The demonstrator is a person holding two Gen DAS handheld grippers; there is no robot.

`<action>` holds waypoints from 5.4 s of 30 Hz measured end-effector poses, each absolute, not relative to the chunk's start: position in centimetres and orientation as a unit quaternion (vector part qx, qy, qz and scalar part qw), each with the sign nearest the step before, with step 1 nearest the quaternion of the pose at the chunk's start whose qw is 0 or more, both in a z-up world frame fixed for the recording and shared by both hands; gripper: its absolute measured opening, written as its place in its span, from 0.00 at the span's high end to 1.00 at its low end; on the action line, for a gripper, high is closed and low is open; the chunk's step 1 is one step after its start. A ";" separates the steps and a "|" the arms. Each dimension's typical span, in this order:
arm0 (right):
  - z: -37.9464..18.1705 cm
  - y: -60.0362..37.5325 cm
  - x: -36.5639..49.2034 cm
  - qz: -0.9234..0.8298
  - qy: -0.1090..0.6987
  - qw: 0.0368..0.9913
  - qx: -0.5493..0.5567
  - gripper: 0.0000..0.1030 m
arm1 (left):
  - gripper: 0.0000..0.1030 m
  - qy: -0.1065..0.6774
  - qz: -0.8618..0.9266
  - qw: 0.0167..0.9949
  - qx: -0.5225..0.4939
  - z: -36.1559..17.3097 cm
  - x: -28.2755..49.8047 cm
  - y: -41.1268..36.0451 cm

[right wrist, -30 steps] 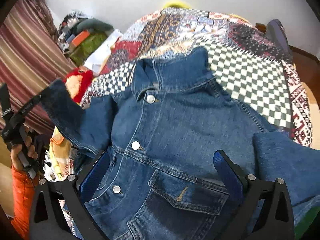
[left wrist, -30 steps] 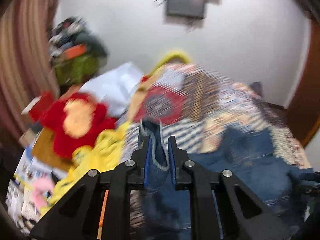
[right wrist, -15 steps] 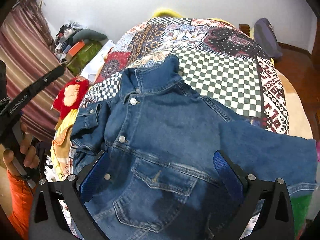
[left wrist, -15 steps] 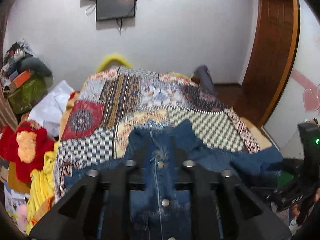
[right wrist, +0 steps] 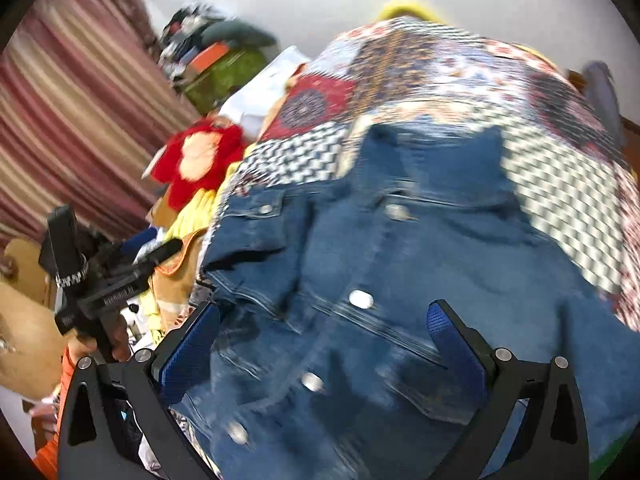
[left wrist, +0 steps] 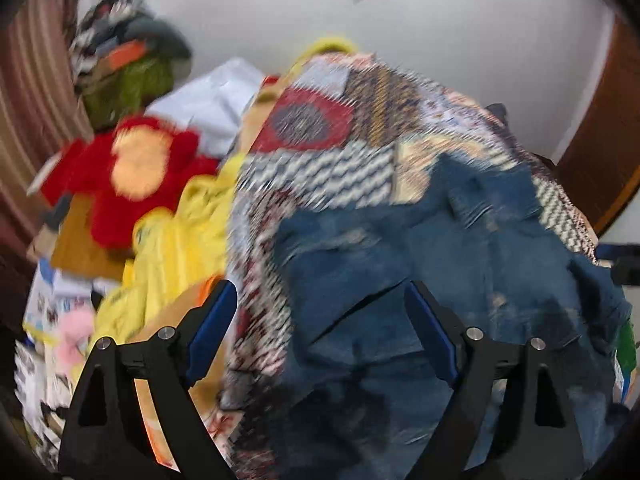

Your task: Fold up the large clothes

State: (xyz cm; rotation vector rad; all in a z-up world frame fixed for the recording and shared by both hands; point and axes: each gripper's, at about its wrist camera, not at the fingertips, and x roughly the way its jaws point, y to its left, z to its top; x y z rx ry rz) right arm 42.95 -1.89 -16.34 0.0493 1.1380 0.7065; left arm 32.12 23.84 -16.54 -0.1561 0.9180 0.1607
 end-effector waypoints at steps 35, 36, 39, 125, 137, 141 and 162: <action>-25.1 16.7 49.1 0.310 0.558 0.768 0.056 0.81 | 0.17 0.509 0.053 0.853 -0.103 -26.8 26.8 24.8; -23.4 16.4 48.5 0.316 0.536 0.782 0.037 0.81 | 0.17 0.507 0.055 0.854 -0.103 -26.4 26.5 24.8; -19.3 14.2 47.4 0.332 0.490 0.806 0.028 0.82 | 0.17 0.501 0.062 0.858 -0.097 -25.2 26.2 24.9; -27.3 -49.1 36.4 -0.033 0.532 0.752 0.387 0.28 | 0.00 0.541 -0.168 0.811 0.146 -24.7 45.2 -7.8; -30.2 -49.0 41.9 -0.092 0.509 0.778 0.357 0.36 | 0.00 0.543 -0.171 0.807 0.155 -26.1 45.3 -8.4; -27.2 -48.0 41.8 -0.103 0.464 0.825 0.306 0.80 | 0.00 0.536 -0.165 0.812 0.161 -25.3 44.8 -8.2; -1.6 -26.3 43.8 0.152 0.298 0.925 0.180 0.90 | 0.00 0.412 -0.088 0.905 0.052 -12.7 39.5 4.7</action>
